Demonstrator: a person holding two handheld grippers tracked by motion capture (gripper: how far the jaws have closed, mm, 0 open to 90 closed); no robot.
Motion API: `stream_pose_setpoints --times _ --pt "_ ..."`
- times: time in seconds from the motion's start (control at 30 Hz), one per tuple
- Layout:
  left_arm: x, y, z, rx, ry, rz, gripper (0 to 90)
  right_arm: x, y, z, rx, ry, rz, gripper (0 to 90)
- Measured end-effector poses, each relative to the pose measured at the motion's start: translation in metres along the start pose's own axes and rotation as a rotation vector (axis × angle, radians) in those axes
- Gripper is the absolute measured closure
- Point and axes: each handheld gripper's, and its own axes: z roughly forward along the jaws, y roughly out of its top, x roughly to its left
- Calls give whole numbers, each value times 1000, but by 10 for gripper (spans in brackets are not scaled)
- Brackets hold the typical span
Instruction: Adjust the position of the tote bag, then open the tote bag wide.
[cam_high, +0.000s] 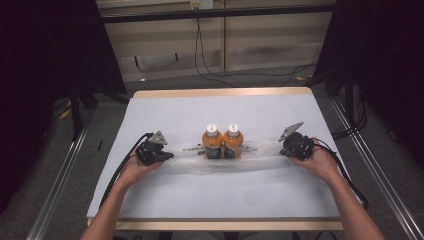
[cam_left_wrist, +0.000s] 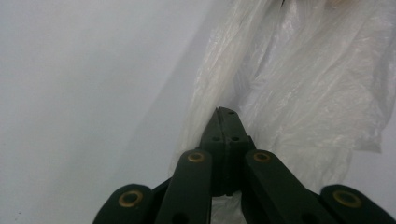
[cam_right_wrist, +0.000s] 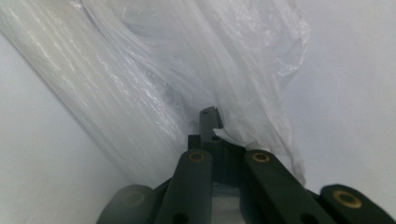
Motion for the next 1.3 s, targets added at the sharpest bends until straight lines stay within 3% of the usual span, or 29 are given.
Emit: stream_pose_setpoints --times 0.03,0.1,0.13,0.17,0.2,0.23,0.33,0.4,0.5,0.6,0.77,0.93,1.03,1.13,1.3 --pt "2 0 -1 11 -4 21 900 0 0 0 -1 1 0 900" --pt "1 -2 0 -23 -14 -27 900 -2 -1 0 -7 -2 -14 900" --pt "1 -2 0 -13 -13 -2 900 -1 -2 0 -12 2 -3 900" --pt "-2 -2 1 -28 -13 -25 900 -1 -3 -1 -12 -8 -5 900" --pt "-1 -1 0 -6 -13 2 900 -1 -3 -1 -12 -8 -5 900" --pt "-1 -1 0 -10 -15 -2 900 -1 -3 -1 -14 -11 -3 900" --pt "-1 -3 0 -34 -15 -28 900 -1 -4 0 -20 -27 0 900" --pt "-4 -5 1 -58 7 -38 900 1 -5 0 -23 -46 -7 900" --pt "-2 -5 0 -49 -18 -50 900 4 -6 0 -36 -62 -6 900" --pt "1 -8 -1 -86 -27 -81 900 4 -6 0 -55 -69 -3 900" --pt "1 -11 -9 -142 -31 -108 900 1 -7 -1 -122 -25 30 900" --pt "-1 -13 -13 -138 -28 -100 900 4 -8 -10 -183 -1 65 900" --pt "-2 -13 -16 -170 -34 -104 900 4 -9 -19 -265 25 92 900" --pt "-2 -11 -24 -225 -47 -121 900 5 -9 -24 -293 39 107 900" --pt "-4 -10 -31 -286 -78 -125 883 0 -10 -31 -394 98 143 898"
